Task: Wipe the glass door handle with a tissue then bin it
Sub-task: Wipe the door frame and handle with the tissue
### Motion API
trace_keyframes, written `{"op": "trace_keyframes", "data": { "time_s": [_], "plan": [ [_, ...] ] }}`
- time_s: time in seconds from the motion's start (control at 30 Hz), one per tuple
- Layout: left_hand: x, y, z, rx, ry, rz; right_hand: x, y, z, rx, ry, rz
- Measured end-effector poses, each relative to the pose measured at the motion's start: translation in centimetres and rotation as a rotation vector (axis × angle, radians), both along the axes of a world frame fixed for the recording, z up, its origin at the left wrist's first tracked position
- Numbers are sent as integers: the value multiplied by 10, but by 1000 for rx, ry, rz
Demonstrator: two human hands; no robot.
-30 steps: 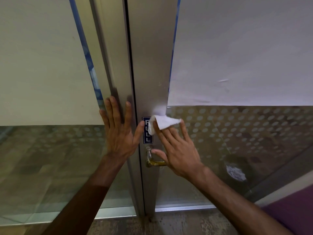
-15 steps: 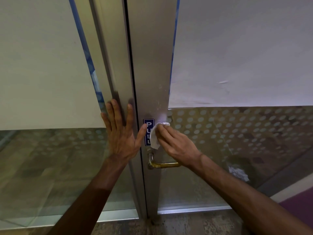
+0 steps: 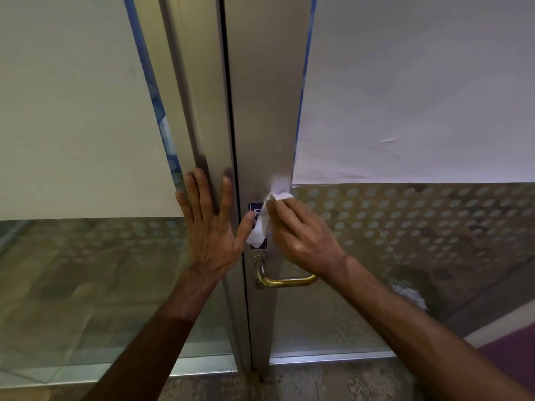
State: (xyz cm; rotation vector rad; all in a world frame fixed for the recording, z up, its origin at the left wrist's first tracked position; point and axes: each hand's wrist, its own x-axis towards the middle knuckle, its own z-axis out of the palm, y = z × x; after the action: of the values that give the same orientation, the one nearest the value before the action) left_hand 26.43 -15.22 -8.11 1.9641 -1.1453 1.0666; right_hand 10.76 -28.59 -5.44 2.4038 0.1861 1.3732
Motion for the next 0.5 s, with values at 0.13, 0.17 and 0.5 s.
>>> {"op": "trace_keyframes", "data": {
  "time_s": [0.13, 0.17, 0.5],
  "plan": [
    [0, 0, 0, 3, 0, 14, -8, 2, -33, -9, 133, 3],
    [0, 0, 1, 6, 1, 13, -9, 1, -39, -18, 140, 8],
    [-2, 1, 3, 24, 9, 14, 0, -6, 9, 5, -62, 40]
  ]
}}
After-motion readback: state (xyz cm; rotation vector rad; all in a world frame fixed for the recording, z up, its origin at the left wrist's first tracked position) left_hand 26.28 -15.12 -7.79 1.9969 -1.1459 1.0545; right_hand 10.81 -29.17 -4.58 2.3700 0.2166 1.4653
